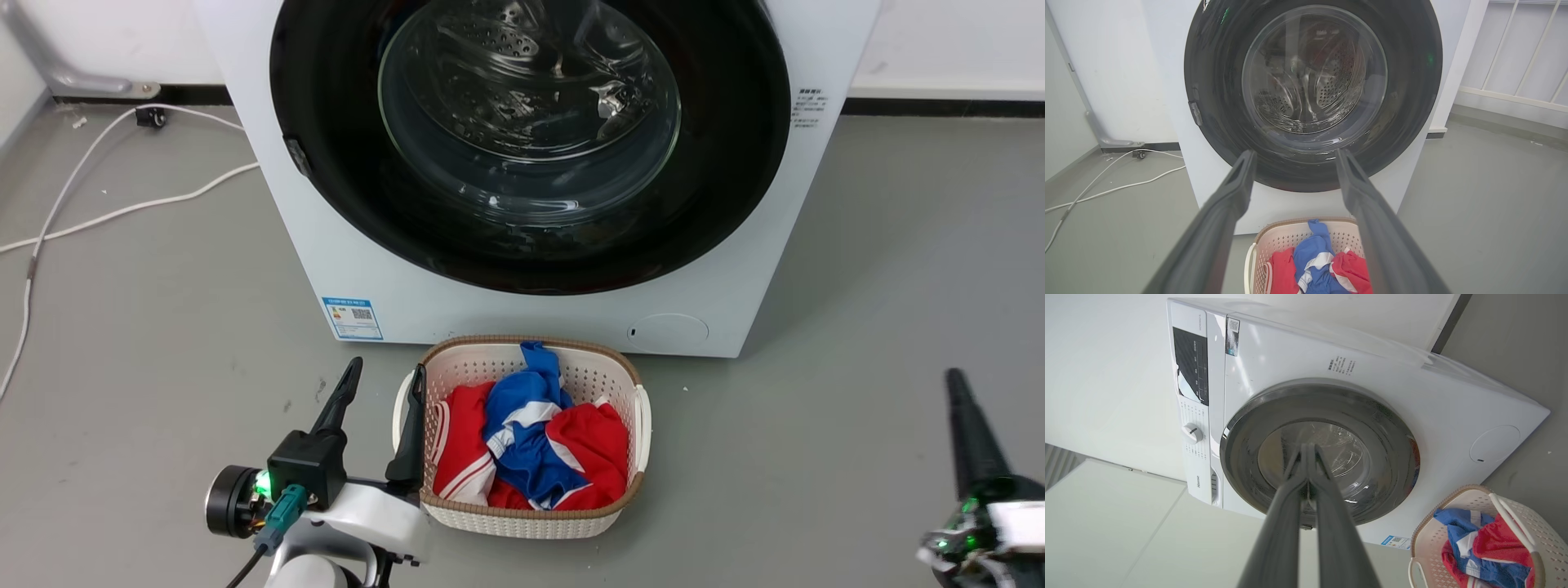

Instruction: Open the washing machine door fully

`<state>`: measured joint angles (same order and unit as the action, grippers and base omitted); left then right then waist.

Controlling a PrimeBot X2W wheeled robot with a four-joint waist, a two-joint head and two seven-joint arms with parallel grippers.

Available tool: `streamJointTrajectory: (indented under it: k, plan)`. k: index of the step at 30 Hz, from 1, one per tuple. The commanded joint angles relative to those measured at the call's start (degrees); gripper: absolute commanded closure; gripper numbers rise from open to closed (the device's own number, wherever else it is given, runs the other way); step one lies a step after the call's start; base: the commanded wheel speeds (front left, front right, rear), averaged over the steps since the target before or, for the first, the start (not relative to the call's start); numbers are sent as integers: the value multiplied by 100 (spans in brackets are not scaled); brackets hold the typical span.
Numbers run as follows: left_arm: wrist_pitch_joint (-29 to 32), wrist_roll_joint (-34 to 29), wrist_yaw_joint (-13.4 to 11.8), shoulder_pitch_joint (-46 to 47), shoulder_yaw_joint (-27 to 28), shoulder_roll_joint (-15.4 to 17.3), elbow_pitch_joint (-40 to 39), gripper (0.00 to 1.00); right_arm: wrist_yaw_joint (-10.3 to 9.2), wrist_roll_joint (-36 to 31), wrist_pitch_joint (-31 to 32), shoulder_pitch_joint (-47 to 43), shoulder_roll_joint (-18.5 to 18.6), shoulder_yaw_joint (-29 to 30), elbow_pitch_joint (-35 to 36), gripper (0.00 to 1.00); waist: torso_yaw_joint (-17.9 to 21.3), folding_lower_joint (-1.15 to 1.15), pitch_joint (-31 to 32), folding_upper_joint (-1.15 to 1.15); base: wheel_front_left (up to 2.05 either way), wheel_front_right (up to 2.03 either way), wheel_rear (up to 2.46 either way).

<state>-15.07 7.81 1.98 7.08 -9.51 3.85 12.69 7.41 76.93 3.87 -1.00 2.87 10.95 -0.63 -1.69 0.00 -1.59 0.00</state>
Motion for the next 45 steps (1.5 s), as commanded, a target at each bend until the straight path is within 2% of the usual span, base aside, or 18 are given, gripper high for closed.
streamJointTrajectory:
  k: [1,4,9,13,17,20,21,24,29,32,36,45]
  plan:
    - [-14,1,-19,54,8,-5,-19,0,14,125,5,77,4,71,-42,100,7,0,-33,0,0,0,0]
    - [-14,3,-28,114,9,-25,-56,0,14,1349,9,368,4,465,-358,100,18,0,-145,0,0,0,0]
    - [-13,-4,-47,232,26,-48,-136,0,14,2399,80,1067,251,993,-1073,100,53,0,-420,0,0,0,0]
    - [-14,-51,-64,403,2,-61,-222,0,14,2879,35,1809,820,1174,-1797,100,53,0,-737,0,0,0,0]
    - [-14,45,-79,625,-10,-77,-306,0,14,3137,199,2599,1410,958,-2494,100,15,0,-1076,0,0,0,0]
    - [-14,29,-115,793,-53,-84,-387,0,14,3233,447,3187,1869,653,-2917,100,-29,0,-1339,0,0,0,0]
    - [-14,12,-136,900,-93,-88,-426,0,14,3271,668,3588,2140,393,-3197,100,-62,0,-1504,0,0,0,0]
    - [-13,-12,-160,1063,-165,-92,-489,0,14,3247,1072,4192,2592,-90,-3628,100,-130,0,-1722,0,0,0,0]
    - [-14,-13,-220,1265,-277,-95,-587,0,14,3037,1802,5154,3092,-1050,-4195,100,-245,0,-2025,0,0,0,0]
    - [-14,22,-255,1346,-363,-96,-635,0,15,2854,2105,5713,3193,-1585,-4484,100,-322,0,-2155,0,0,0,0]
    - [-14,32,-320,1435,-454,-96,-716,0,15,2638,2326,6415,3146,-2132,-4920,100,-402,0,-2344,0,0,0,0]
    - [-14,110,-447,1679,-687,-97,-850,0,15,2272,2487,7623,2979,-2811,-5473,100,-619,0,-2736,0,0,0,0]
